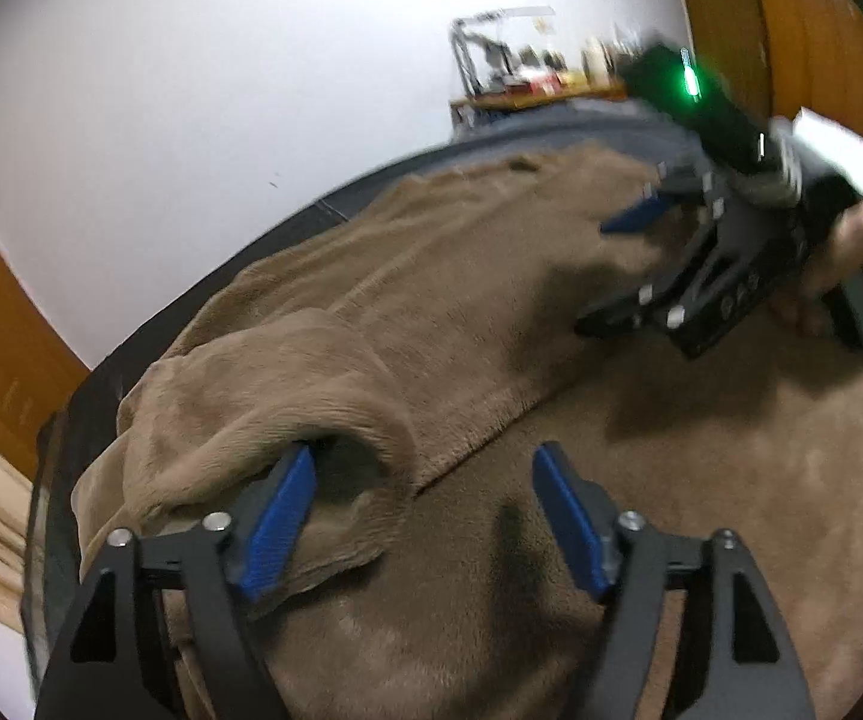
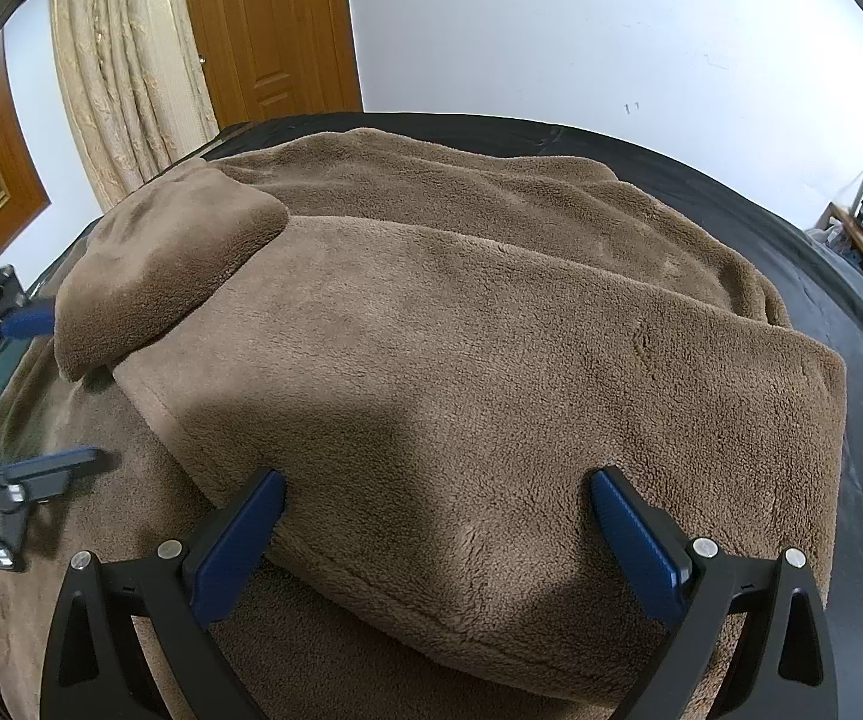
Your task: Fold clothes
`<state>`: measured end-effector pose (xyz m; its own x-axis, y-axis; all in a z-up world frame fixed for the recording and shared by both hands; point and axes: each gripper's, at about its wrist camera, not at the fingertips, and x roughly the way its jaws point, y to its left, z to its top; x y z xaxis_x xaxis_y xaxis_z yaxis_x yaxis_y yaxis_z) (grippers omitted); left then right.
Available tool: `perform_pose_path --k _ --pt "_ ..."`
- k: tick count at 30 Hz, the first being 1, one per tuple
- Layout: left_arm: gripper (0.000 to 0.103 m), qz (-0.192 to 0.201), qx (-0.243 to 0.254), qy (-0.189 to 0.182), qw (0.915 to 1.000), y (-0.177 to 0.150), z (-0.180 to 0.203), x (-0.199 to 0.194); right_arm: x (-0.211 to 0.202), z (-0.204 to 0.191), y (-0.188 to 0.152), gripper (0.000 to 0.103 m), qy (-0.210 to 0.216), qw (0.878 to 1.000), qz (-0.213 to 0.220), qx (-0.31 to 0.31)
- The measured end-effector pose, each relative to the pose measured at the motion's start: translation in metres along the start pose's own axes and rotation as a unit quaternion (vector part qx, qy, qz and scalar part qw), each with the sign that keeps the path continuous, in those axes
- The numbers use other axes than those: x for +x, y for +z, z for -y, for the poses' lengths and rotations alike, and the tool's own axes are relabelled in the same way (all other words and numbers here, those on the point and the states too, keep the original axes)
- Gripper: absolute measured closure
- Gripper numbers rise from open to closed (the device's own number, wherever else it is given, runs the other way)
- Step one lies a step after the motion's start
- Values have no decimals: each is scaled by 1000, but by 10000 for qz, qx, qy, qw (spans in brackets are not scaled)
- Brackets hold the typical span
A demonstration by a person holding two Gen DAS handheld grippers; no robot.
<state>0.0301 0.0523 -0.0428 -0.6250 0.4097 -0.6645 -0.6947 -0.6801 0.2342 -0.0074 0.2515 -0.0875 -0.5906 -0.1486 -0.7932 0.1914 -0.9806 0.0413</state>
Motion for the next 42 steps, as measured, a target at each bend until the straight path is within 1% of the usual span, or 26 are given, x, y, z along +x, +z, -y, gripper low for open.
perform_pose_path --k 3,4,6,8,9,10,11,12,13,14,18,22,24,26,27,29,31,32,34,36,37,39,40,42 --pt "23 311 -614 44 9976 0 -22 -22 0 0 0 0 10 10000 3 8" --pt "22 417 -936 102 9947 0 -34 -26 0 0 0 0 14 10000 4 12" --pt "21 624 -1664 230 9838 0 -61 -35 0 0 1 0 18 10000 6 16" --pt "21 802 -2535 304 9635 -7 -90 -37 0 -1 0 0 19 10000 6 17" --pt "21 863 -2911 327 9522 -13 -102 -35 0 -1 0 0 22 10000 8 19" --pt "21 925 -3295 356 9390 -20 -114 -33 0 0 0 0 29 10000 10 25" --pt "21 964 -3570 422 9282 -26 -122 -29 0 0 0 0 36 10000 12 30" --pt "21 991 -3773 533 9192 -33 -127 -26 0 0 1 0 46 10000 15 38" --pt "21 1013 -3962 652 9102 -40 -132 -24 0 1 1 0 59 10000 20 48" --pt "21 1017 -4078 727 9045 -46 -134 -21 0 1 1 0 73 10000 24 59" --pt "21 904 -4372 982 8894 -61 -142 -17 -1 2 0 0 102 9999 36 85" --pt "21 827 -4733 1150 8694 -74 -150 -19 2 -2 1 0 -33 10000 -7 -4" --pt "21 760 -4955 1215 8567 -82 -156 -20 3 -6 1 0 -165 9998 -45 -89" --pt "21 646 -5226 1286 8403 -93 -164 -20 4 -8 1 0 -208 9997 -53 -104" --pt "21 609 -5306 1302 8354 -96 -166 -20 3 -7 1 0 -223 9997 -47 -93" --pt "21 574 -5369 1307 8315 -99 -167 -20 0 -10 3 0 -389 9992 -60 5" --pt "21 539 -5432 1311 8276 -102 -169 -20 -13 -18 9 0 -488 9987 77 128" --pt "21 522 -5463 1313 8256 -103 -170 -20 -22 -23 14 0 -461 9986 224 156" --pt "21 487 -5525 1317 8216 -106 -172 -20 -43 -41 28 0 -265 9974 664 67" --pt "21 452 -5587 1321 8175 -109 -173 -20 -60 -64 42 0 -67 9944 1046 -147" --pt "21 434 -5618 1323 8155 -110 -174 -20 -64 -78 48 0 6 9928 1159 -317" --pt "21 399 -5679 1327 8113 -113 -176 -20 -59 -108 60 0 53 9898 1178 -795" --pt "21 382 -5710 1329 8092 -115 -177 -20 -53 -122 64 0 11 9882 1148 -1018" --pt "21 347 -5770 1333 8050 -118 -178 -20 -42 -145 70 0 -3 9850 1073 -1355"
